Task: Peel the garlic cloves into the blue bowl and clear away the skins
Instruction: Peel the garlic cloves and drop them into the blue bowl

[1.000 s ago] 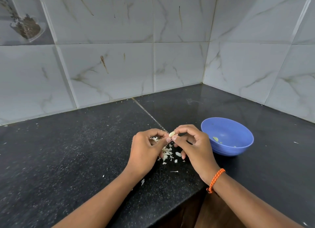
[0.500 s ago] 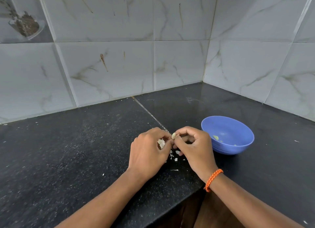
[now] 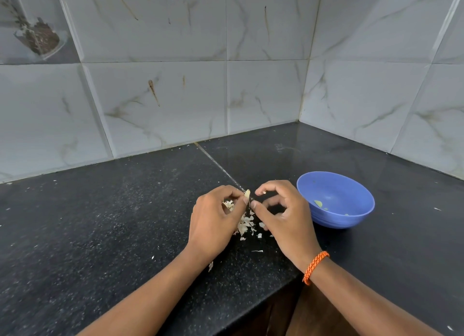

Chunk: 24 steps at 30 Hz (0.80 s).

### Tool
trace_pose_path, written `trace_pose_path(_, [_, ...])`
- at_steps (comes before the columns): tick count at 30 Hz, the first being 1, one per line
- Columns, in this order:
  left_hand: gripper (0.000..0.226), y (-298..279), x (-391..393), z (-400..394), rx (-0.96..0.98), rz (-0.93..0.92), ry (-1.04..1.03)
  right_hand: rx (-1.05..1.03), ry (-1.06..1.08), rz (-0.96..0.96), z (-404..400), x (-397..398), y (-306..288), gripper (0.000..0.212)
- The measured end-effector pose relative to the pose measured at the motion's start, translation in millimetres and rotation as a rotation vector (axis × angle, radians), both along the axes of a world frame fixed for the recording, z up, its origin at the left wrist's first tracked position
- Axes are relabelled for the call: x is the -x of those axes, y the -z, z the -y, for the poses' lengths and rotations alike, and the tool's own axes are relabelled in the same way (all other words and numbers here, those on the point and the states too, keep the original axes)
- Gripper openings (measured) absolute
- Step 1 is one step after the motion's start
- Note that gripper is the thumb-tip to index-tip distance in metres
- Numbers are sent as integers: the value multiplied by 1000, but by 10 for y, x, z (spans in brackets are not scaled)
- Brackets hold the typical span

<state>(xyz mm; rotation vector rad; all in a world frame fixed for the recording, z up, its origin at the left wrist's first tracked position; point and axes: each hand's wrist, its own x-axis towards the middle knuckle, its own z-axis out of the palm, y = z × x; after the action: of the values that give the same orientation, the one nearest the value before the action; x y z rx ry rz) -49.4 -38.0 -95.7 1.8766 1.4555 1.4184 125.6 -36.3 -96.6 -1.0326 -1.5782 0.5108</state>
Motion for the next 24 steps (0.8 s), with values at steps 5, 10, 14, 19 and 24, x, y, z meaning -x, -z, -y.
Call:
trace_pose_path(5, [16, -1, 31, -16, 5, 6, -30, 7, -14, 48, -9, 3, 22, 17])
trace_pose_path(10, [15, 4, 27, 6, 12, -21, -46, 1, -13, 110, -78, -28, 50, 23])
trace_pose_path(14, [16, -8, 29, 8, 3, -44, -56, 39, -24, 20, -71, -44, 32, 16])
trace_pose_path(19, [16, 7, 28, -4, -43, -115, -66, 39, -49, -24, -90, -36, 43, 28])
trace_pose_path(24, [10, 17, 25, -5, -86, -180, -54, 108, -171, -87, -57, -35, 30, 21])
